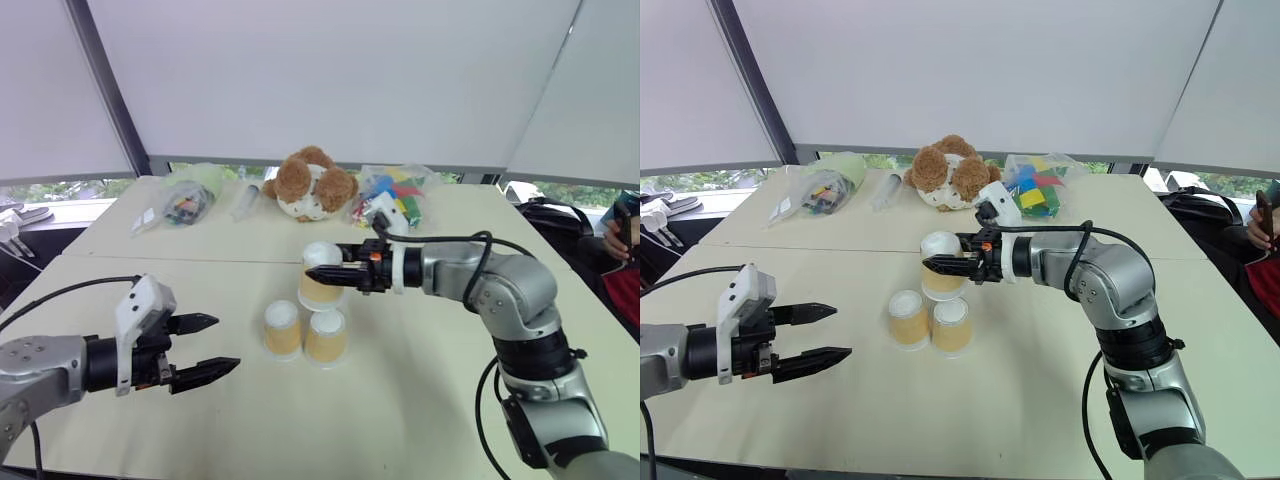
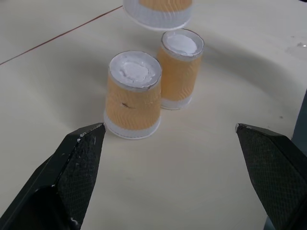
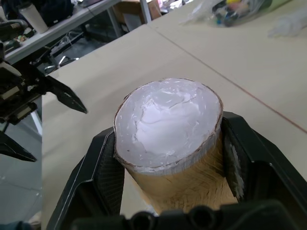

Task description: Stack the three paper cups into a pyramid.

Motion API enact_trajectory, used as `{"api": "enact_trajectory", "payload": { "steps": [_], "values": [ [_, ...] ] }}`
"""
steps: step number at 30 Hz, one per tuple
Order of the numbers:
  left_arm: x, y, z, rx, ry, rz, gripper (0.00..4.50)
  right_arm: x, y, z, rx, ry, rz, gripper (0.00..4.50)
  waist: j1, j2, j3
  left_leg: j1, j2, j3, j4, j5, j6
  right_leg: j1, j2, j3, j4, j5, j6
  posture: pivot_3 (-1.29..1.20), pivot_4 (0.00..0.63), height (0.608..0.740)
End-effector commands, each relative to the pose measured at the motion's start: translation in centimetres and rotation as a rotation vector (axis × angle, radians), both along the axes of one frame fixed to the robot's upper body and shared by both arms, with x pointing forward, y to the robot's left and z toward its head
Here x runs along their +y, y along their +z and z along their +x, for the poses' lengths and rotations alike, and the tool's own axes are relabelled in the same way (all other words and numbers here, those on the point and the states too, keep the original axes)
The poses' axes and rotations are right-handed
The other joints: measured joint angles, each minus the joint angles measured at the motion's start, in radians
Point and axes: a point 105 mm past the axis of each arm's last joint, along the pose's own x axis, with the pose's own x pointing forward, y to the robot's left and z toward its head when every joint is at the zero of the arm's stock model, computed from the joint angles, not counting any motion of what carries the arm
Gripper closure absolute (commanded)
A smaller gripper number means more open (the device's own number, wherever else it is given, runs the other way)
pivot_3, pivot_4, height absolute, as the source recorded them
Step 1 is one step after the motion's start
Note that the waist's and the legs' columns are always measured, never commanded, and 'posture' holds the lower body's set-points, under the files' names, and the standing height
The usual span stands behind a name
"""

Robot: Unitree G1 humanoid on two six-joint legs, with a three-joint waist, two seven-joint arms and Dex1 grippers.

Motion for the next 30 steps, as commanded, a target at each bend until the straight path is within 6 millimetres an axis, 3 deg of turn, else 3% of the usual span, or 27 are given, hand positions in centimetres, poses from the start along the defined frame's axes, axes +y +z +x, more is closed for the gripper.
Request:
{"api": "enact_trajectory", "payload": {
  "steps": [1,21,25,26,30],
  "values": [
    [-0.4,0.3,0.0,-0.04,-0.003,0.008,0.0,1.1,1.0,-1.1,-0.03,0.057,0.004,2.09,0.0,0.0,0.0,0.0,0.0,0.0,0.0,0.0,0.0,0.0,0.0,0.0,0.0,0.0,0.0,0.0,0.15,0.74],
    [-0.4,0.1,0.0,-0.047,0.032,-0.006,0.0,2.0,-1.3,-0.2,0.007,0.054,-0.018,2.09,-0.001,0.0,0.0,0.0,0.0,0.0,0.0,0.0,0.0,0.0,0.0,0.0,0.0,0.0,0.0,0.0,0.15,0.74],
    [-0.4,0.2,0.1,-0.05,0.033,-0.007,0.0,1.9,-1.7,-0.3,0.021,0.052,-0.025,0.22,0.0,0.0,0.0,0.0,0.0,0.0,0.0,0.0,0.0,0.0,0.0,0.0,0.0,0.0,0.0,0.0,0.15,0.74],
    [-0.4,0.2,0.1,-0.05,0.033,-0.007,0.0,1.9,-1.8,-0.4,0.022,0.056,-0.027,0.04,0.0,0.0,0.0,0.0,0.0,0.0,0.0,0.0,0.0,0.0,0.0,0.0,0.0,0.0,0.0,0.0,0.15,0.74],
    [-0.3,0.2,0.3,-0.052,0.037,-0.009,0.0,1.8,-1.3,-0.4,-0.001,0.05,-0.019,0.04,-0.001,0.0,0.0,0.0,0.0,0.0,0.0,0.0,0.0,0.0,0.0,0.0,0.0,0.0,0.0,0.0,0.15,0.74]
  ]
}}
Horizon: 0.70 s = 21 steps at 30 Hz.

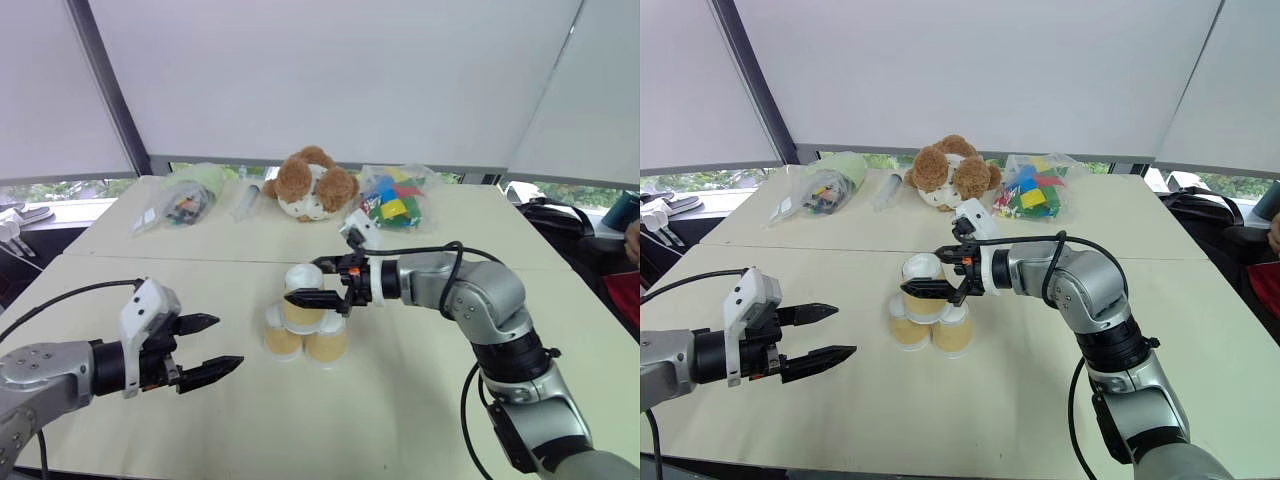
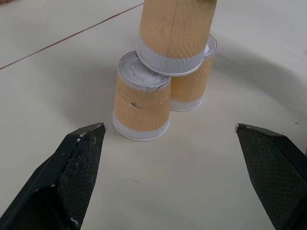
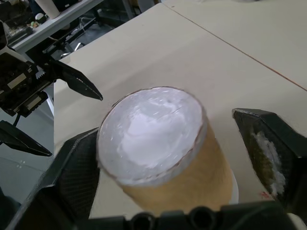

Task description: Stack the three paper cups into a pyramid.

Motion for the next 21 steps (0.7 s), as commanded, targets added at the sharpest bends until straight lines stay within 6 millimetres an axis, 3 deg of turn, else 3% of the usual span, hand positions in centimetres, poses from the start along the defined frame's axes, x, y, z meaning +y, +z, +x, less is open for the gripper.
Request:
{"api": "enact_trajectory", "payload": {
  "steps": [1,4,13,17,19,21],
  "values": [
    [0.0,0.7,0.2,-0.036,0.0,-0.009,0.0,-0.2,1.6,-0.2,-0.075,0.006,0.02,0.04,0.0,0.0,0.0,0.0,0.0,0.0,0.0,0.0,0.0,0.0,0.0,0.0,0.0,0.0,0.0,0.0,0.15,0.74],
    [0.4,0.7,0.5,-0.037,0.016,-0.015,0.0,-1.0,2.8,0.3,-0.117,-0.018,0.038,0.04,0.001,0.0,0.0,0.0,0.0,0.0,0.0,0.0,0.0,0.0,0.0,0.0,0.0,0.0,0.0,0.0,0.15,0.74],
    [1.3,0.5,1.1,-0.016,0.032,-0.006,0.0,-3.2,8.3,-1.6,-0.151,0.051,0.243,0.04,0.0,0.0,0.0,0.0,0.0,0.0,0.0,0.0,0.0,0.0,0.0,0.0,0.0,0.0,0.0,0.0,0.15,0.74],
    [1.6,0.4,1.1,-0.005,0.03,-0.007,0.0,-5.5,8.1,-3.0,-0.164,0.07,0.23,0.04,0.003,0.0,0.0,0.0,0.0,0.0,-0.001,0.0,0.0,0.0,0.0,0.0,-0.001,0.0,0.0,0.0,0.15,0.74],
    [2.0,0.4,1.0,0.004,0.042,-0.008,0.0,-8.5,7.5,-2.6,-0.182,-0.005,0.172,0.04,0.005,0.0,0.0,0.0,0.0,0.0,-0.001,0.0,0.0,0.001,0.0,0.0,-0.002,0.0,0.0,0.0,0.15,0.74],
    [2.3,0.3,0.8,0.017,0.049,-0.01,0.0,-11.6,5.4,-2.9,-0.144,-0.052,0.067,0.04,0.009,0.0,0.0,0.0,-0.001,0.0,-0.001,0.0,0.0,0.001,-0.001,0.0,-0.003,0.0,0.0,0.0,0.15,0.74]
  ]
}}
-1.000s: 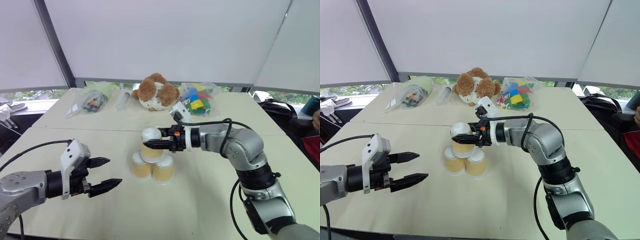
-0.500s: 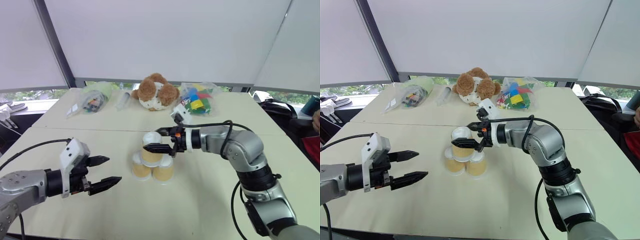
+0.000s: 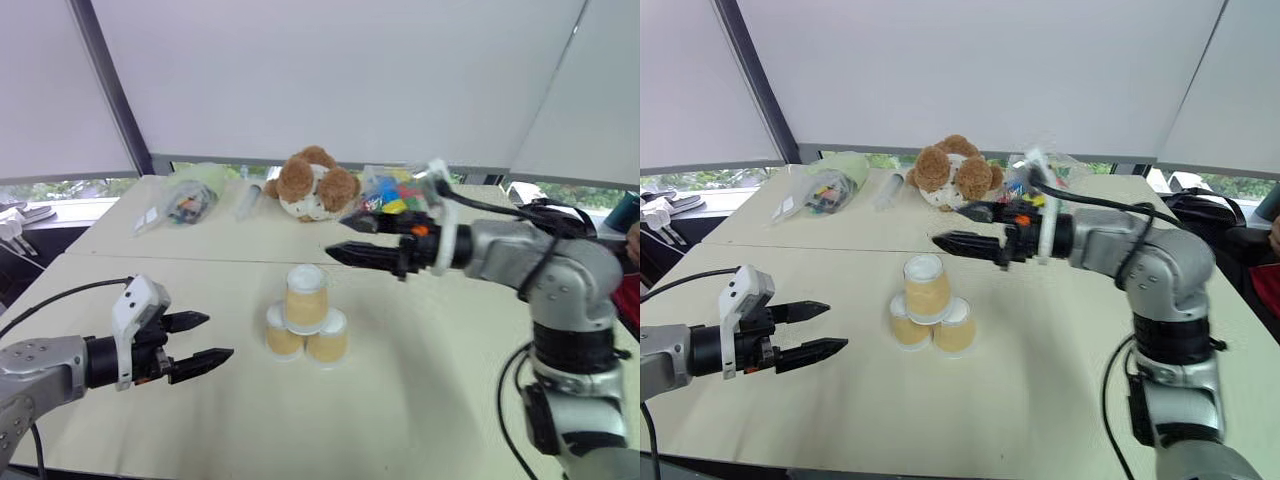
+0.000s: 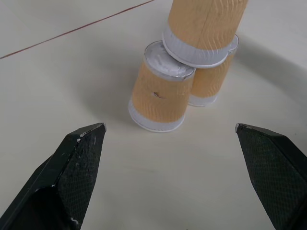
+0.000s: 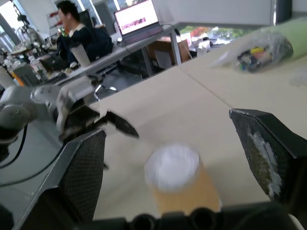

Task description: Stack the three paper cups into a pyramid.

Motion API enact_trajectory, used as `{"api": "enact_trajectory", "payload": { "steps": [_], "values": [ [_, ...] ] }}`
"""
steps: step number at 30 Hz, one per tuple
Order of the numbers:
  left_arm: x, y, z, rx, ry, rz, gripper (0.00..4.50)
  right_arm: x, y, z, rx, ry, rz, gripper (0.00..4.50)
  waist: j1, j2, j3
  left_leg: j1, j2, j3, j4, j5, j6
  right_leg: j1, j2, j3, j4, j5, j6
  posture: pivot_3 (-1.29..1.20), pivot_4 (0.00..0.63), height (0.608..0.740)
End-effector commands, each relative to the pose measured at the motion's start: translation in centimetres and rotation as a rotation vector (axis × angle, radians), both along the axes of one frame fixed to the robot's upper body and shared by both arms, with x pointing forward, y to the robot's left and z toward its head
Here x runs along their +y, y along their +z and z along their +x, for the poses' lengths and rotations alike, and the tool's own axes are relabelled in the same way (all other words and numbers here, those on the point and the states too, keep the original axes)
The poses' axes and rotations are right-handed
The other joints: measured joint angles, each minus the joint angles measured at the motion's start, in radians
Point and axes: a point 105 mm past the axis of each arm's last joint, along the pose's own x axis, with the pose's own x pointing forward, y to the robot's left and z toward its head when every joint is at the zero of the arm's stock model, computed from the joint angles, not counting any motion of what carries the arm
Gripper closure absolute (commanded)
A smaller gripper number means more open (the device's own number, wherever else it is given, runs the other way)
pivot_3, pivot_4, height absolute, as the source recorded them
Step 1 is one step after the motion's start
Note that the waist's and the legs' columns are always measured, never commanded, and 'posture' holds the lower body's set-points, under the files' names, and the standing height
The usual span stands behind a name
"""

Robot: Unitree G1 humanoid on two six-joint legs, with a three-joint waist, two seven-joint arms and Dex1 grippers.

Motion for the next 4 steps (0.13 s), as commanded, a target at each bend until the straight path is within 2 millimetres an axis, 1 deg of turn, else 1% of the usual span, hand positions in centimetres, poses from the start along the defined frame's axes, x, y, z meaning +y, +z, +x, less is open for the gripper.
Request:
{"api": "enact_trajectory", "payload": {
  "steps": [1,3,4],
  "values": [
    [0.8,0.7,-0.3,-0.023,0.018,0.013,0.0,-4.8,-1.9,-1.4,0.01,-0.052,-0.126,0.04,0.003,0.0,0.0,0.0,0.0,0.0,0.0,0.0,0.001,0.0,-0.001,0.0,-0.001,0.0,-0.001,0.0,0.15,0.74],
    [1.2,0.4,-0.4,-0.013,0.037,-0.001,0.0,-7.1,-4.9,-2.4,0.098,-0.069,-0.219,0.04,0.0,0.0,0.0,0.0,-0.001,0.0,0.0,-0.001,0.002,0.001,-0.001,0.0,-0.002,-0.001,-0.001,0.0,0.15,0.74],
    [1.5,0.2,-0.3,-0.003,0.054,-0.016,0.0,-7.8,-5.8,-2.6,0.134,-0.082,-0.227,0.04,0.0,0.0,0.0,0.001,0.0,0.0,0.0,-0.001,0.002,0.002,-0.001,0.0,-0.002,-0.001,0.0,0.0,0.15,0.74]
  ]
}}
